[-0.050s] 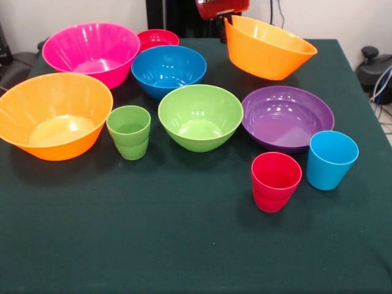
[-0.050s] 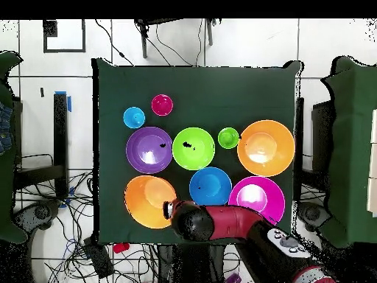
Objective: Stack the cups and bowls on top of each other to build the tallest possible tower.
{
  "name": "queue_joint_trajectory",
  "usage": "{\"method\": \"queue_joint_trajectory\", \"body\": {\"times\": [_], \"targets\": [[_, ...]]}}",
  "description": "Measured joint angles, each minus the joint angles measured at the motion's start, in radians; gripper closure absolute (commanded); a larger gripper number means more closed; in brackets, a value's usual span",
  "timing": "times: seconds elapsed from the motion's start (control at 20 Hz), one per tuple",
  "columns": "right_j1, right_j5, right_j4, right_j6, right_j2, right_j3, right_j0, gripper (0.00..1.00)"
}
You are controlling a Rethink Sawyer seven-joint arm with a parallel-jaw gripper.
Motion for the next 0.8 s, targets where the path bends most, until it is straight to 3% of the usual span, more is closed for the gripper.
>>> {"method": "queue_joint_trajectory", "body": {"times": [0.4,0.8], "targets": [[0.033,0.023,0.001,0.000,0.151,-0.003,-0.163,1.00],[0.080,0.058,0.001,0.000,0.255,-0.003,-0.257,1.00]]}}
